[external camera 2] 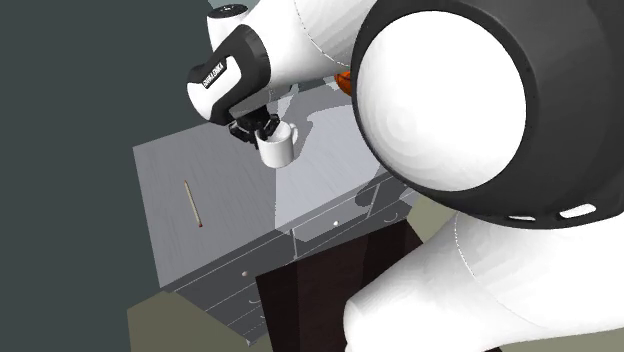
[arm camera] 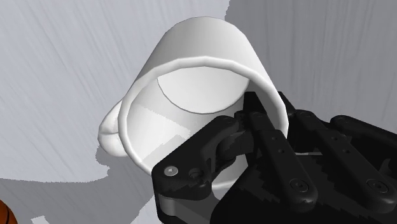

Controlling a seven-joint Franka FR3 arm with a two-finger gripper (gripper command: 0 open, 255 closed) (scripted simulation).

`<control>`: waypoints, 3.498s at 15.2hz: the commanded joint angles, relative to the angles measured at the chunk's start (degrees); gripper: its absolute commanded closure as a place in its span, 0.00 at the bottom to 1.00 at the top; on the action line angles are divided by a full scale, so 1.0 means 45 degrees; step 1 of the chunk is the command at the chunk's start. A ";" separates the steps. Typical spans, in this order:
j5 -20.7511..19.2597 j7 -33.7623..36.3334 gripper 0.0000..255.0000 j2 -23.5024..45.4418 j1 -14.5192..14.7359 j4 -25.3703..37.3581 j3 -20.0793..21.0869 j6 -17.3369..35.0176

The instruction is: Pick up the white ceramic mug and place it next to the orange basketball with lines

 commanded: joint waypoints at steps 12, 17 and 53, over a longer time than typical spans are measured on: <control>0.0392 -0.0371 1.00 -0.1028 0.0009 0.1239 -0.0072 -0.2226; 0.0470 -0.0459 1.00 -0.1271 0.0009 0.1856 -0.0101 -0.3078; 0.0563 -0.1625 1.00 -0.1462 -0.0424 0.7233 -0.0725 -0.8612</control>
